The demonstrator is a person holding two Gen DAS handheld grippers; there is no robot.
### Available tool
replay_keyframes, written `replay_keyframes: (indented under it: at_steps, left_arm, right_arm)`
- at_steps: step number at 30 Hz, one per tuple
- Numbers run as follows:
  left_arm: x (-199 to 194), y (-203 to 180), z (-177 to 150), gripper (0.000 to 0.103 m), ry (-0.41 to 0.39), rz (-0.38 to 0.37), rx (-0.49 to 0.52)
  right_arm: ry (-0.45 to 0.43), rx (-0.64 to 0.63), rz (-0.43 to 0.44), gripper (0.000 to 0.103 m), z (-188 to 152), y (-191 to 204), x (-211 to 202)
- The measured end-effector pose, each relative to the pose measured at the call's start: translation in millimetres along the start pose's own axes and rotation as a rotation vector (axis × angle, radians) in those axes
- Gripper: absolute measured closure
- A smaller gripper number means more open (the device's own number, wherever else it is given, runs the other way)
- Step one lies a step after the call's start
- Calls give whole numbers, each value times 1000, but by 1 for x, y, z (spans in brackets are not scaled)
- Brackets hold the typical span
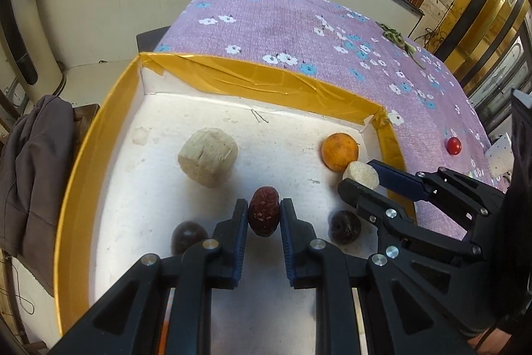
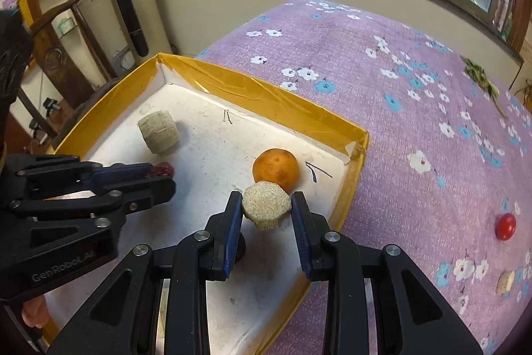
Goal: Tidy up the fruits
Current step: 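Open both tools to drop the yam piece and jujube into the tray, then grasp the last pale yam piece with the right tool while the left tool grasps the red tomato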
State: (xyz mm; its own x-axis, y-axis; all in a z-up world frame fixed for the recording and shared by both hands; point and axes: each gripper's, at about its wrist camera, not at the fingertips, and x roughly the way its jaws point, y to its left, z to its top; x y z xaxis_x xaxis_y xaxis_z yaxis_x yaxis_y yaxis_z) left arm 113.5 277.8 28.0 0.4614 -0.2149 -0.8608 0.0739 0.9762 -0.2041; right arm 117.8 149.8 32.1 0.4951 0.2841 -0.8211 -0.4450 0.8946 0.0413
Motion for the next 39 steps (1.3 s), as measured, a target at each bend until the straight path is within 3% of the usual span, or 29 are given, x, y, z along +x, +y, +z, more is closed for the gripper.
replay_keyframes:
  at_steps: [12,22,30,35,39]
  left_arm:
    - [6,5,4,81,-4,-10,5]
    - [-10,6,-5,63,-28,23,18]
    - [-29,2,-24,53,-64,69,-3]
    - [-49,-10,-42,31,-127,139,-12]
    - [-62,-27,-54,21,-172,155,-31]
  right_arm:
    - [-2,-49,-24,74,-3,1,0]
    - [-13,-38,-23,72,-8,2,-15]
    - [-61,-1,0,67,-25,-6,-56]
    - [-68,33,16,65,-48,-18,-81]
    - [-65,62,12,65,-71,-33,-98]
